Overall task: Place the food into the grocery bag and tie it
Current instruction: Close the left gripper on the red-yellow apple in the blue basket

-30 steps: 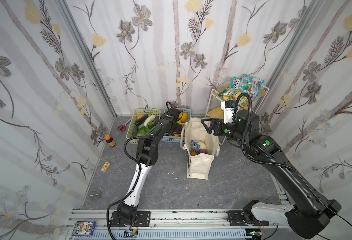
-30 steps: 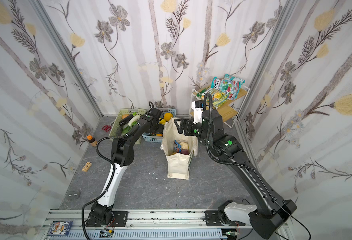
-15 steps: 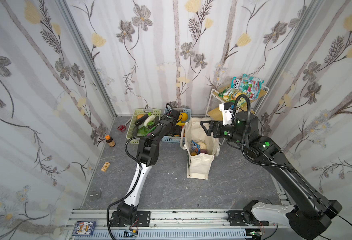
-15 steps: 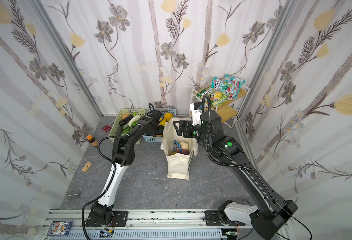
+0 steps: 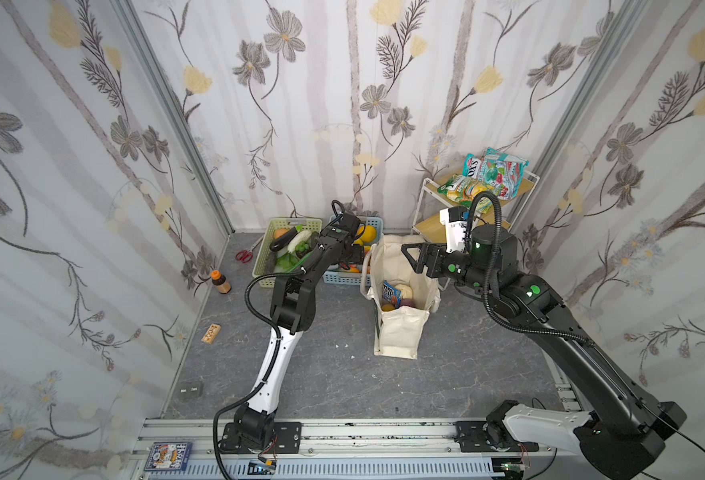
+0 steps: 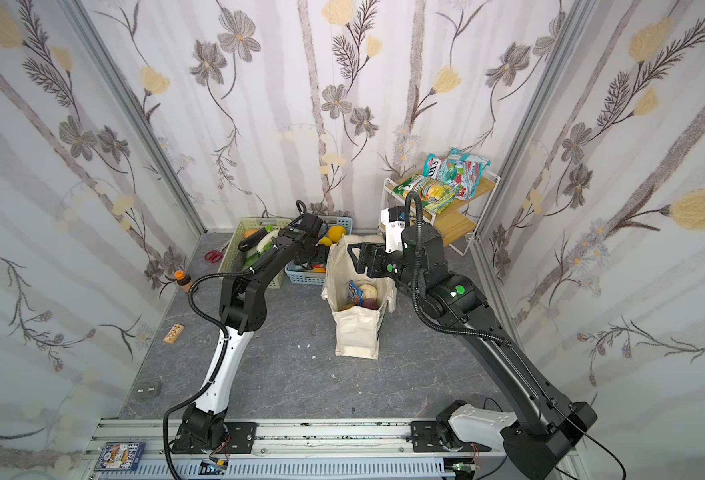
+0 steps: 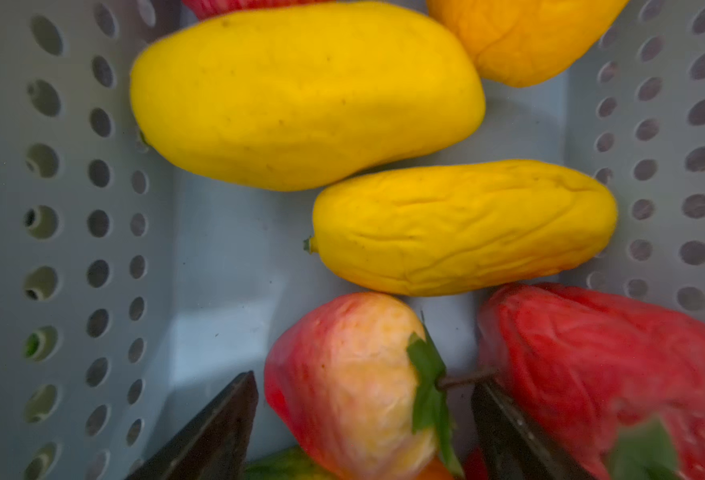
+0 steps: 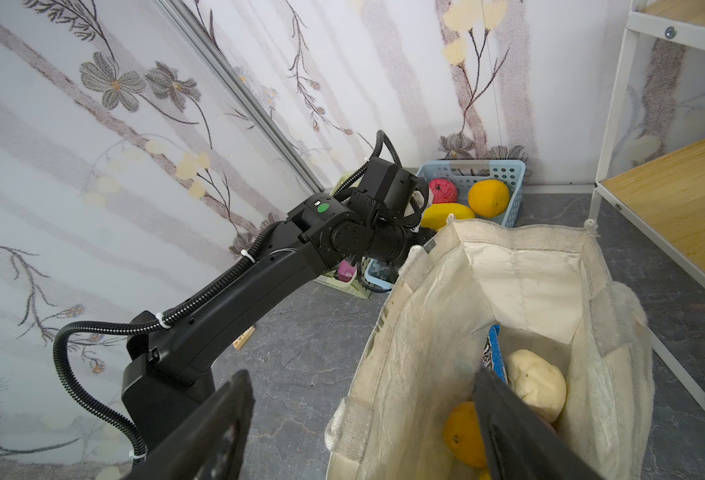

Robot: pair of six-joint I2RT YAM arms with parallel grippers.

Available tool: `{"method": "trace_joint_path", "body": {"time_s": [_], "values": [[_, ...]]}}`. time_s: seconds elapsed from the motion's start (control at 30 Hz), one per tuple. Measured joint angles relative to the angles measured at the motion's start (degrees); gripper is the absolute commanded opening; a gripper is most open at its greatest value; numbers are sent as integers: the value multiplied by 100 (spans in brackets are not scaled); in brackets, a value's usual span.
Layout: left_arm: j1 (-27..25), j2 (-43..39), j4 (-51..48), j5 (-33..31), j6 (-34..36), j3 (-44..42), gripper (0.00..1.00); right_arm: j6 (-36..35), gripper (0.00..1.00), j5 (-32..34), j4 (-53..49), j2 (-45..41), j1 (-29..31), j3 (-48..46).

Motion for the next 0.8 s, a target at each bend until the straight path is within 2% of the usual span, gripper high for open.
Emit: {"method": "trace_joint_path", "body": {"time_s": [0.2, 0.47, 0.63, 0.8], "values": [[0, 22, 0, -7, 20, 17, 90, -4, 83, 37, 0, -39, 0, -2], [0, 354, 33, -15, 409, 118, 92, -4, 83, 39, -46, -42, 0, 33], [2, 422, 116, 11, 623, 125, 87, -4, 83, 39, -79, -37, 7, 66], [0, 439, 120, 101, 691, 111, 77, -2, 83, 42, -83, -20, 9, 70]]}}
